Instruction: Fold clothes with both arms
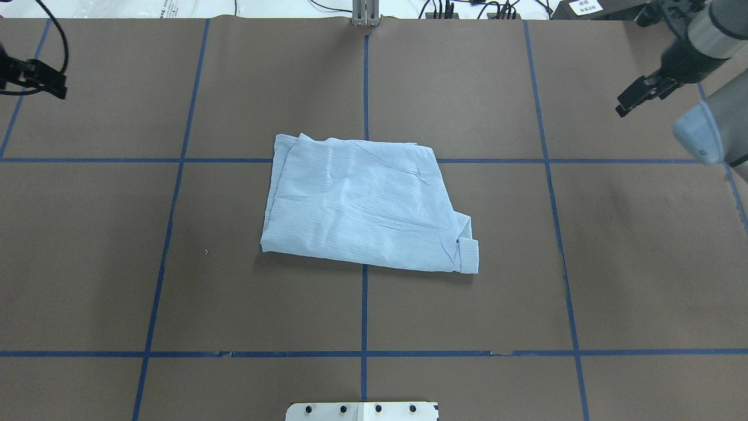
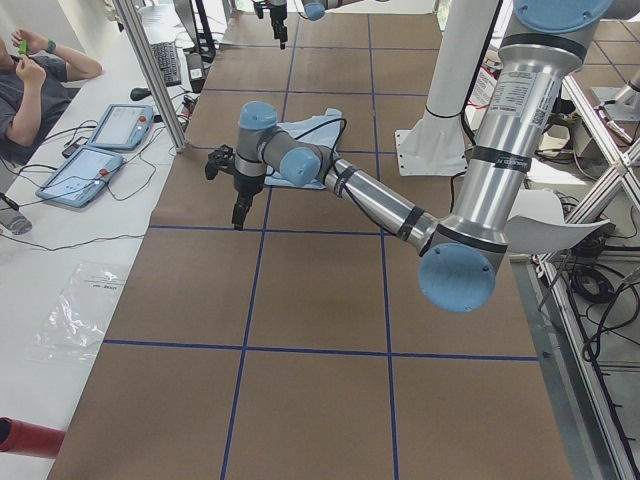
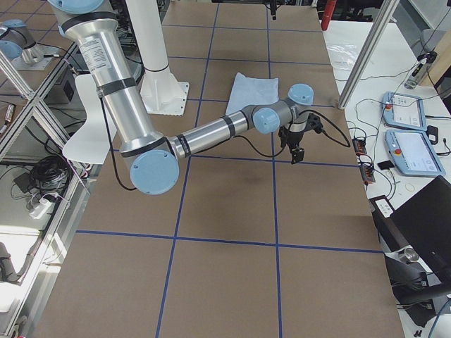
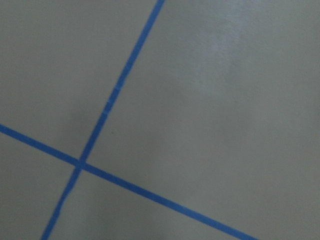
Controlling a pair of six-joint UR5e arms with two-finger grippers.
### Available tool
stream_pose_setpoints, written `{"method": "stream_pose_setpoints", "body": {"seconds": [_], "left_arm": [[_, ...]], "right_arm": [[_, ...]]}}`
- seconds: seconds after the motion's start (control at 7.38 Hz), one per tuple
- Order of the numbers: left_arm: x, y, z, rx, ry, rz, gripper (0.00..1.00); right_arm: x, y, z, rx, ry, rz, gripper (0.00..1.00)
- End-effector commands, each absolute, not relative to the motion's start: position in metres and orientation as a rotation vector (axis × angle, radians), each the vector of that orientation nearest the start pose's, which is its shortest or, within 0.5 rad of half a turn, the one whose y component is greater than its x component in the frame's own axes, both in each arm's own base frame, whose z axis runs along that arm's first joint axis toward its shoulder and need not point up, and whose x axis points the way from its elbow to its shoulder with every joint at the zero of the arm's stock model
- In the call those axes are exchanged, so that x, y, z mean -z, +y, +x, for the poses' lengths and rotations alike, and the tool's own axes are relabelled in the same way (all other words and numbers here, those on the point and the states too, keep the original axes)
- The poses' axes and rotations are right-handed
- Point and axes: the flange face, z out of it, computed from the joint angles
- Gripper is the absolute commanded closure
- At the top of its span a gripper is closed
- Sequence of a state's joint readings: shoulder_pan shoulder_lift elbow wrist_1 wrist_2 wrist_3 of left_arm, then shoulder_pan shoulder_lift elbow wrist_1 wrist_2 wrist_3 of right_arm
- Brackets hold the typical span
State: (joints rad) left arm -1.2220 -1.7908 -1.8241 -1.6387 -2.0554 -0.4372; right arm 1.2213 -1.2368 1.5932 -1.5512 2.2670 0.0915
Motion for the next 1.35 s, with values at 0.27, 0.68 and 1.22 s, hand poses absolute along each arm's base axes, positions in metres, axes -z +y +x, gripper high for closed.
{"method": "stream_pose_setpoints", "body": {"seconds": [0.27,0.68,1.22], "left_arm": [[-0.591,-0.525,-0.076,-0.204,0.659,0.314,0.0],[-0.655,-0.497,-0.078,-0.186,0.651,0.286,0.0],[-0.632,-0.487,-0.081,-0.129,0.675,0.148,0.0]], "right_arm": [[-0.535,-0.554,-0.009,0.319,-0.815,0.169,0.0],[-0.568,-0.546,0.004,0.269,-0.757,0.106,0.0],[-0.62,-0.506,0.058,0.057,-0.839,0.017,0.0]]}}
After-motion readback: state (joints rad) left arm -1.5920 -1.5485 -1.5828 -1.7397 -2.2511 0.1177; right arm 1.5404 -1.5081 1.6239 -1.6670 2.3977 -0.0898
